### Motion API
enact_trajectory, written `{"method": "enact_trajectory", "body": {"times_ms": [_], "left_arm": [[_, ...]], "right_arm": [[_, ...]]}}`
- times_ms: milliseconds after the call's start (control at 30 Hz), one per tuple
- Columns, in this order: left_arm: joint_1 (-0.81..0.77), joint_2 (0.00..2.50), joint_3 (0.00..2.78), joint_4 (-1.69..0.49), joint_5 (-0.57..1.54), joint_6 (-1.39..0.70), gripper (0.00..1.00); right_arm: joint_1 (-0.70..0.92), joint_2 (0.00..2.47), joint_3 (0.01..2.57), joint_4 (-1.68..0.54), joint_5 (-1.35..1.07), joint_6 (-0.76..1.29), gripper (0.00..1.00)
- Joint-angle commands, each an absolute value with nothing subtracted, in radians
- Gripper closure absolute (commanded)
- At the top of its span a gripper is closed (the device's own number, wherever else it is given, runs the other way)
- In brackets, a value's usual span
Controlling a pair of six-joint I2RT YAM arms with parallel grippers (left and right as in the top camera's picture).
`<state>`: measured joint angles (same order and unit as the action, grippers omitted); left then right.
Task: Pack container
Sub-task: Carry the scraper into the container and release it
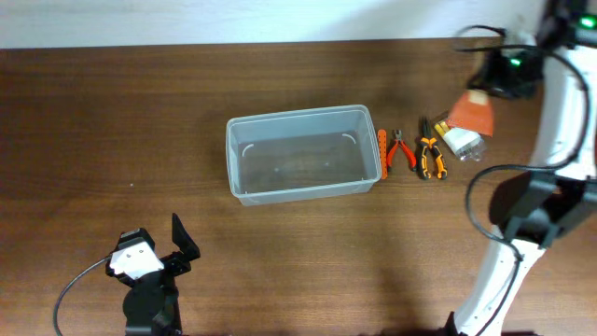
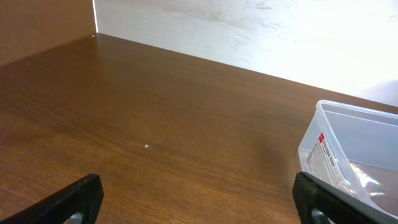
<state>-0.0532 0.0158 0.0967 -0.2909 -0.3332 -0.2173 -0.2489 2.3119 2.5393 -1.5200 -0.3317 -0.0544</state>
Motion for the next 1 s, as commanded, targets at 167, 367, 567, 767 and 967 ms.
{"method": "enact_trajectory", "body": {"times_ms": [167, 367, 567, 767, 967], "left_arm": [[-0.057, 0.012, 0.093, -0.292, -0.337, -0.208, 0.01], [-0.057, 0.012, 0.093, -0.292, -0.337, -0.208, 0.01], [-0.057, 0.012, 0.093, -0.292, -0.337, -0.208, 0.01], [-0.057, 0.012, 0.093, -0.292, -0.337, -0.208, 0.01], [-0.057, 0.012, 0.093, -0.292, -0.337, -0.208, 0.01]], "right_arm": [[0.107, 2.292, 2.591, -1.550, -0.382, -0.346, 0.89], [0.321, 2.306, 2.587, -1.484, -0.359, -0.674, 0.95], [0.440, 2.363, 2.570, -1.445, -0.320, -0.918, 0.96], [0.450, 2.437, 2.523, -1.435, -0.318, -1.021, 0.96], [0.436, 2.477, 2.436, -1.422, -0.302, -1.044, 0.96]]}}
